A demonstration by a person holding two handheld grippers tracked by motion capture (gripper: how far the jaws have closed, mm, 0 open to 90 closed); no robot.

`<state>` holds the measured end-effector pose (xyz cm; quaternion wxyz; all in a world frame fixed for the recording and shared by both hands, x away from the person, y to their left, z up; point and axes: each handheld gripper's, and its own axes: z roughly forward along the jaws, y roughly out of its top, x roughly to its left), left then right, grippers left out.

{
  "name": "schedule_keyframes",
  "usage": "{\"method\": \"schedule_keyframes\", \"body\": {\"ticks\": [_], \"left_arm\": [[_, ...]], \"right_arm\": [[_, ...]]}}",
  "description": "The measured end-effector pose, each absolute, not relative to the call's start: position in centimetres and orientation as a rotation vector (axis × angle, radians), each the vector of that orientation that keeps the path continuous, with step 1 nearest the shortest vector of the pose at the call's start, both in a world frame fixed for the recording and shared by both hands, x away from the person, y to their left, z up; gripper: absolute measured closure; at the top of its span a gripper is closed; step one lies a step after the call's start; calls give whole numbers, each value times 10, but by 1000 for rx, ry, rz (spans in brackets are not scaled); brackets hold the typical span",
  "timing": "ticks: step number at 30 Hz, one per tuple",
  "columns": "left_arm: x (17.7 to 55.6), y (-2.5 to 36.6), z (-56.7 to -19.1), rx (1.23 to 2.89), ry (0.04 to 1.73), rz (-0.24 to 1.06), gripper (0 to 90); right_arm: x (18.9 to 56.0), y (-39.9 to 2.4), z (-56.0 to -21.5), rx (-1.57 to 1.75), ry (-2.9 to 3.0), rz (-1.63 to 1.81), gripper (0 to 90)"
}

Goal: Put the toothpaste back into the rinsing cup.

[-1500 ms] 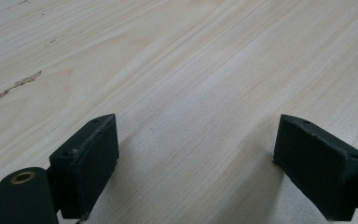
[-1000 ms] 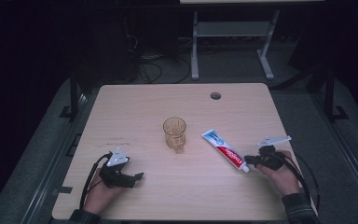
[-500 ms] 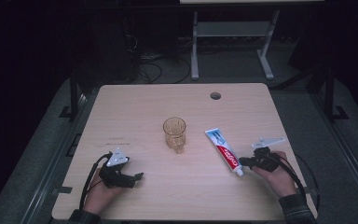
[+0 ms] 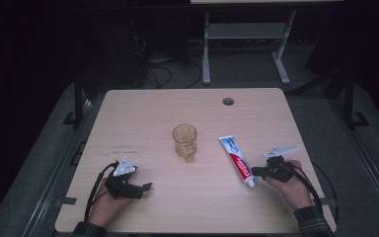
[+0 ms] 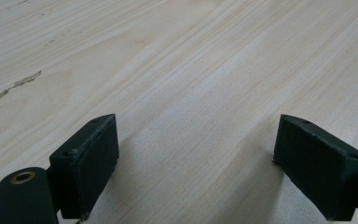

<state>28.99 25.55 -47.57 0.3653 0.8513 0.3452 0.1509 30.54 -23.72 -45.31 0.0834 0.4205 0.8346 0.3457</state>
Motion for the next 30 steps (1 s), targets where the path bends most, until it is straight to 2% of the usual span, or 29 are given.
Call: {"method": "schedule_keyframes", "body": {"ticks": [10,30], "left_arm": [[290,256,-476,2189,887,388,133],[290,255,-476,2189,887,387,133]], "right_arm": [[305,-239,-442,1355,2432,1048,848],[320,-230,-420,1381,2372,1054,562]]}}
